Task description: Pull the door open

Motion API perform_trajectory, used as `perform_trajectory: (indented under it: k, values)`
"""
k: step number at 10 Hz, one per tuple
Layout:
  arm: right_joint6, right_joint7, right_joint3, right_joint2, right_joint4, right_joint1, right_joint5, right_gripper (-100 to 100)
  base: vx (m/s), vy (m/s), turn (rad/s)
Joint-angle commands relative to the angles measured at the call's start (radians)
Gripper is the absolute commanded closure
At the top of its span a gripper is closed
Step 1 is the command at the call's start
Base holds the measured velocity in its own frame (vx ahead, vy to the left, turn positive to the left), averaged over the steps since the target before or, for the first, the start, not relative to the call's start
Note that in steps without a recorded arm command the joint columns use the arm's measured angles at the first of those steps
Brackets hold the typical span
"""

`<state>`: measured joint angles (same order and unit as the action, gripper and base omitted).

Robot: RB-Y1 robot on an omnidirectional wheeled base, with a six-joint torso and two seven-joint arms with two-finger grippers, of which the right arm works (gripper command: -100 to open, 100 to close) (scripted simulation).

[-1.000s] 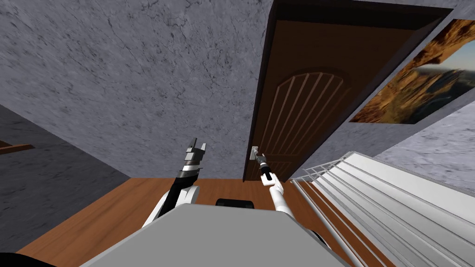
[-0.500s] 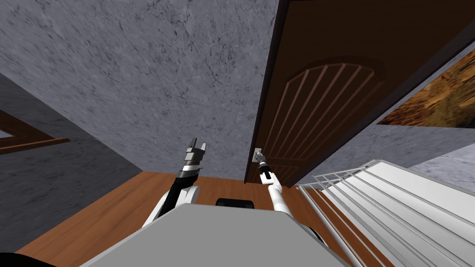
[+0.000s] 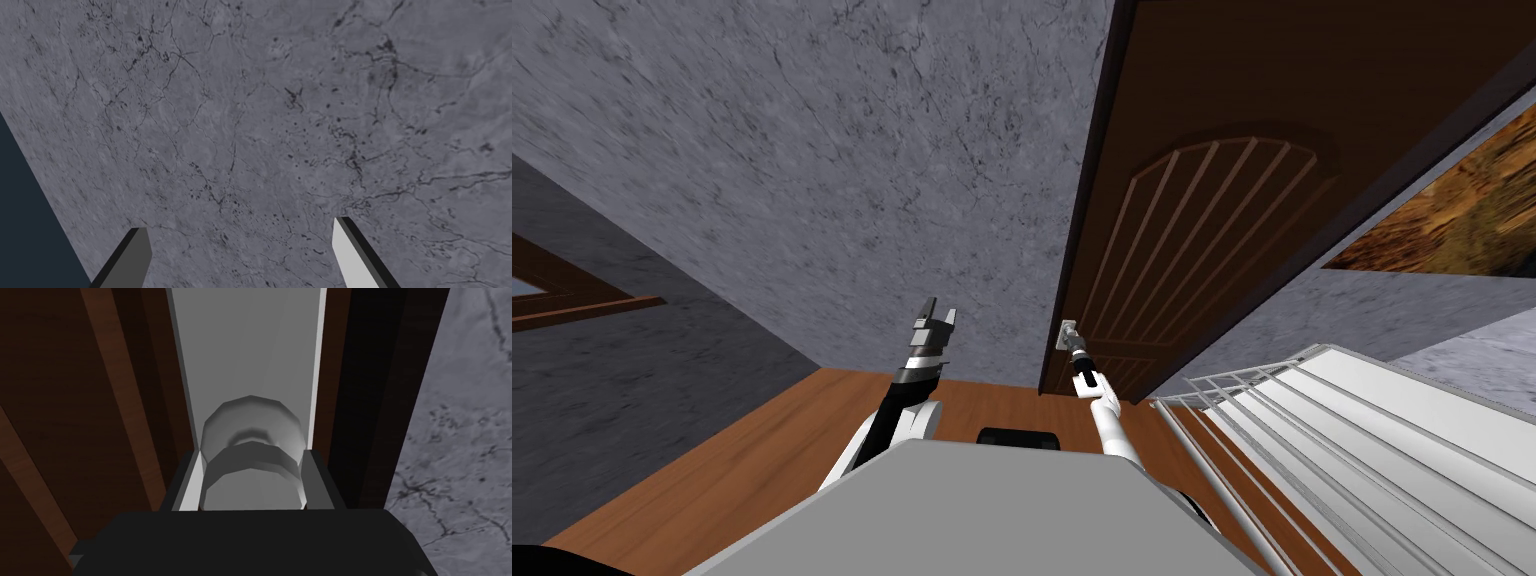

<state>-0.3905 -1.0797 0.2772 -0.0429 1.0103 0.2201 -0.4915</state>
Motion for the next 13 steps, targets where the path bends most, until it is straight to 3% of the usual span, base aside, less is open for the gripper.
perform_trajectory:
  k: [1, 8, 9, 13]
  values:
    - [0.001, 0.040, -0.002, -0.005, 0.001, -0.007, 0.018, 100, -0.092, -0.004, 0.019]
    - [0.002, 0.220, -0.028, -0.020, 0.021, -0.032, 0.122, 100, -0.078, -0.005, 0.024]
    - [0.002, 0.228, -0.028, -0.020, 0.021, -0.032, 0.122, 100, -0.045, -0.008, 0.016]
    - [0.003, 0.340, -0.050, -0.027, 0.036, -0.047, 0.196, 100, -0.059, -0.011, 0.031]
